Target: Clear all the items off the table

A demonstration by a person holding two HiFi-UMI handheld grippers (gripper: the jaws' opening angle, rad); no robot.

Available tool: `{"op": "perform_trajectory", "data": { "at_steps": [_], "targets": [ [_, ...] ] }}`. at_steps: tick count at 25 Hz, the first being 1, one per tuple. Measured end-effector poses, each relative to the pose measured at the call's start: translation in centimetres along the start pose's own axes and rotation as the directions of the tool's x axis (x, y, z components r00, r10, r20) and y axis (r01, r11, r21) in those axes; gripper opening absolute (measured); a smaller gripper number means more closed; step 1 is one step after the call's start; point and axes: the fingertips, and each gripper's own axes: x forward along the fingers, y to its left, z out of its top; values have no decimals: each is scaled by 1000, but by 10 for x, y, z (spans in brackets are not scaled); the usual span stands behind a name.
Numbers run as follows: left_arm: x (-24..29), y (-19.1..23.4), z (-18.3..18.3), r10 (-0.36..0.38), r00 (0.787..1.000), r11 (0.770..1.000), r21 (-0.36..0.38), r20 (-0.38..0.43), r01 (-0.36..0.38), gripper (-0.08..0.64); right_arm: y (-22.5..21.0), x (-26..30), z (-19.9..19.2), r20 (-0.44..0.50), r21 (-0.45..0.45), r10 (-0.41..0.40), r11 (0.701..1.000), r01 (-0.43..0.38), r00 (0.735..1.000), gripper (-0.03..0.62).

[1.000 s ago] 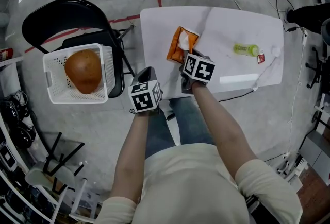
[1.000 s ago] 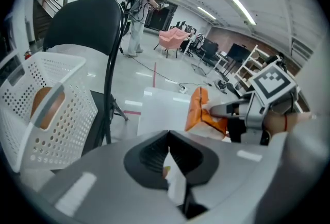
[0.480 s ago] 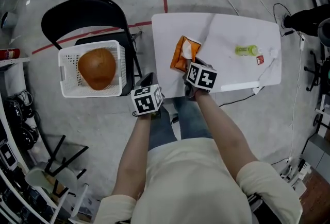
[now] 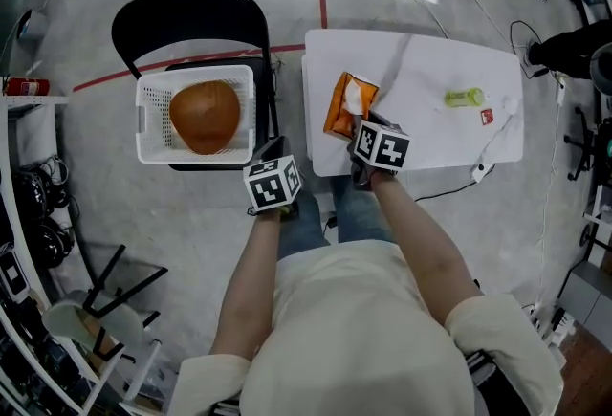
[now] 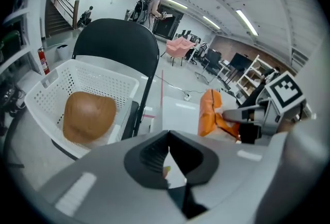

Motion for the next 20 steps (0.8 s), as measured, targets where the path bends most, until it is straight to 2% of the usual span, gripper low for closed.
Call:
{"op": "perform_trajectory", "data": {
  "at_steps": [9, 20],
  "targets": [
    [-31, 32, -1, 17, 999, 999, -34, 29, -16, 9, 42, -13, 0, 3, -86, 29, 996, -29, 1000, 89],
    [-67, 78, -1, 67, 995, 993, -100, 80, -59, 8, 120, -14, -13, -25, -178, 125, 976, -128, 992, 89]
  ]
}}
